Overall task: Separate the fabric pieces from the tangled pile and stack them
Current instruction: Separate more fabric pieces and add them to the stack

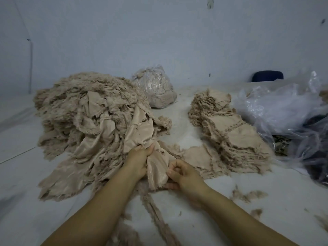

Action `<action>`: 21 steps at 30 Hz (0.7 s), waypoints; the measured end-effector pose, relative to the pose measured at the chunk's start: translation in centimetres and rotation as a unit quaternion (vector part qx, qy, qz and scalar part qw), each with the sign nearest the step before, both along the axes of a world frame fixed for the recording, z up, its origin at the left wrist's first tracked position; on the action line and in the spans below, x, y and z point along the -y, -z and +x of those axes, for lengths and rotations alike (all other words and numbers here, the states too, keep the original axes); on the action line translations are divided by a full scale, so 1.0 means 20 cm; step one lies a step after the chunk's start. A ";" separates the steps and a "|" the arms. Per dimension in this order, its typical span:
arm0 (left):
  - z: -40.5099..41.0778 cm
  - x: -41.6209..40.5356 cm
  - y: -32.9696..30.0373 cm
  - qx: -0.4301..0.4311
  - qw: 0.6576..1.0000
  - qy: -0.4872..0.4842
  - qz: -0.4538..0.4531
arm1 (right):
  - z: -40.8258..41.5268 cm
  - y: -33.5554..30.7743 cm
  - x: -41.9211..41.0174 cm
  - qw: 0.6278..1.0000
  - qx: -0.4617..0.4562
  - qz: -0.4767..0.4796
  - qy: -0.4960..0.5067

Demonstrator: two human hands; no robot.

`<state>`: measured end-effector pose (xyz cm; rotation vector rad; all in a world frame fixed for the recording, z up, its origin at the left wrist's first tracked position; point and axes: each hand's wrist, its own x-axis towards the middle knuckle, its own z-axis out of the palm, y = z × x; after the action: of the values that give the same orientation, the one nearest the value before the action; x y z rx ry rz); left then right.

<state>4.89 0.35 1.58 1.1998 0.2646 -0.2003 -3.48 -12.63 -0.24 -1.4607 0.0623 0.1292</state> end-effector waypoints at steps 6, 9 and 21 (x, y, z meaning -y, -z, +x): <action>-0.06 0.03 -0.01 -0.008 0.994 0.086 -0.059 | 0.03 -0.03 0.00 0.980 -0.069 0.185 0.007; -0.08 0.02 -0.02 -0.026 0.992 0.096 -0.080 | 0.04 -0.05 -0.03 0.978 -0.075 0.176 0.077; 0.10 -0.09 -0.02 -0.023 0.997 -0.072 -0.012 | -0.03 0.00 -0.04 0.995 -0.020 -0.004 0.096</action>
<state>6.84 2.15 1.97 1.1474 0.3864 -0.1062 -4.07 -11.86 -0.19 -1.4521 0.2350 0.0001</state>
